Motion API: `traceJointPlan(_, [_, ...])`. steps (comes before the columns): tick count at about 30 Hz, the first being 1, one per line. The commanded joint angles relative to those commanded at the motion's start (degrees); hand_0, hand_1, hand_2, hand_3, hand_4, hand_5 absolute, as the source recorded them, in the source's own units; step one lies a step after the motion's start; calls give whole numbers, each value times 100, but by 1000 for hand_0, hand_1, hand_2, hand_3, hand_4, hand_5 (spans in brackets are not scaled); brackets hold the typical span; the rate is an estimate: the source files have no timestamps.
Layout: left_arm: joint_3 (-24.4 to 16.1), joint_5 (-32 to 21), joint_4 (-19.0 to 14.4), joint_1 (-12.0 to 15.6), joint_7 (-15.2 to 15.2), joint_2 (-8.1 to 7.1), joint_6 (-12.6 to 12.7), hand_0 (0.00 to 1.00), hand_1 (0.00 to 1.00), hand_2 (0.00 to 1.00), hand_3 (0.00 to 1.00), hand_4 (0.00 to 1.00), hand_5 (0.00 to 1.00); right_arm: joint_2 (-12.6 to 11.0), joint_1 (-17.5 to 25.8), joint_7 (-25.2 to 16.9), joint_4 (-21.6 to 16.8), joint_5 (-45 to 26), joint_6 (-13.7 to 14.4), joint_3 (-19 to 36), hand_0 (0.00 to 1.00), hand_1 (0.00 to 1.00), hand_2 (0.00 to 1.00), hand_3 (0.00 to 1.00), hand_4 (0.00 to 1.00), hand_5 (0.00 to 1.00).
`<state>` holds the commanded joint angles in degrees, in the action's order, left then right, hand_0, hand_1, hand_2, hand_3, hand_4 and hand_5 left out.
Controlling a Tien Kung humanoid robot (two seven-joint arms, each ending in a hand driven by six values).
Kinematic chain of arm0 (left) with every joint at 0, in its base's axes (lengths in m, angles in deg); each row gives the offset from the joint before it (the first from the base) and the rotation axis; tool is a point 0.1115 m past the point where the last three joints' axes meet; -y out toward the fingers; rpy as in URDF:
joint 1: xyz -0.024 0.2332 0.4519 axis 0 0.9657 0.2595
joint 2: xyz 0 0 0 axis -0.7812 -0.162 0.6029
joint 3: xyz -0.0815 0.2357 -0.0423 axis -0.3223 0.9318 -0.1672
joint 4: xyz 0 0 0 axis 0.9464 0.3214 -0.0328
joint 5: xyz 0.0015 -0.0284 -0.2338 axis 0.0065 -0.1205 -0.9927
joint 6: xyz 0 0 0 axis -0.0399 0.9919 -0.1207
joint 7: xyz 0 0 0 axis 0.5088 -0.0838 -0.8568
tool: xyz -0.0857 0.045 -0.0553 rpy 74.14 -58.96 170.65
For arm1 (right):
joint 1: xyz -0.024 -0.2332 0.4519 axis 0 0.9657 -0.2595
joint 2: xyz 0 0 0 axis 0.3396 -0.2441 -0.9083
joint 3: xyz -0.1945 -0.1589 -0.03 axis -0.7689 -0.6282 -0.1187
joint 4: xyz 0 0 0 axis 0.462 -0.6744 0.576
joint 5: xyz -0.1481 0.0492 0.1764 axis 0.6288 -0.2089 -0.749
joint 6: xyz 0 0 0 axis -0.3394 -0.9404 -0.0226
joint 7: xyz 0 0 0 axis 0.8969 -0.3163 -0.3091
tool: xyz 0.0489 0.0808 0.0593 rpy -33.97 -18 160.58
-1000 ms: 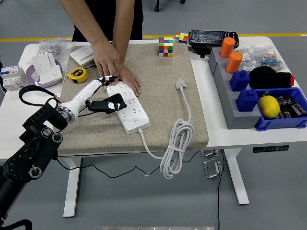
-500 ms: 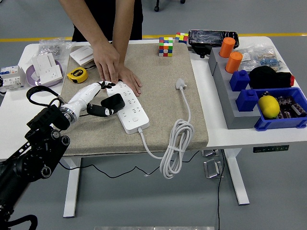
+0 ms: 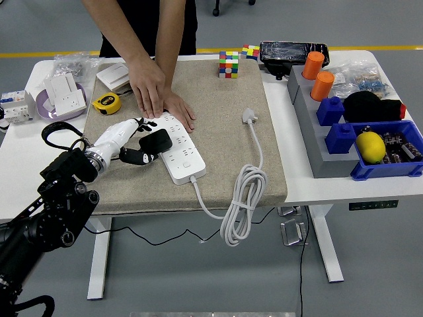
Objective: Pick up the plug,place it near the board,insert it into the board,press the button
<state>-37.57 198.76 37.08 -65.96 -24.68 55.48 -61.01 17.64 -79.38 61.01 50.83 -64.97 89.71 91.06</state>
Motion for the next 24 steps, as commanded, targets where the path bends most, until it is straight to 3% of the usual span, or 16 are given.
traceJointPlan(1, [3,12,8,2,1,0,3,643,718,646,706,877,192,1,2,0,0,0,1,-3,820,787,750,756,998,998])
traceJointPlan(2, [8,55,22,4,8,0,18,567,582,502,544,858,193,2,6,0,0,0,2,-4,820,787,749,756,998,998])
traceJointPlan(7, [16,138,61,8,59,3,76,567,582,502,544,858,193,1,10,3,-1,0,10,-16,820,787,749,756,998,998])
traceJointPlan(8, [18,133,61,8,64,4,81,542,490,457,486,857,205,0,9,4,-1,0,12,-18,821,787,750,756,998,998])
traceJointPlan(24, [22,114,77,1,55,19,137,516,467,444,481,859,221,-2,21,11,-6,4,16,-30,821,788,751,756,998,998])
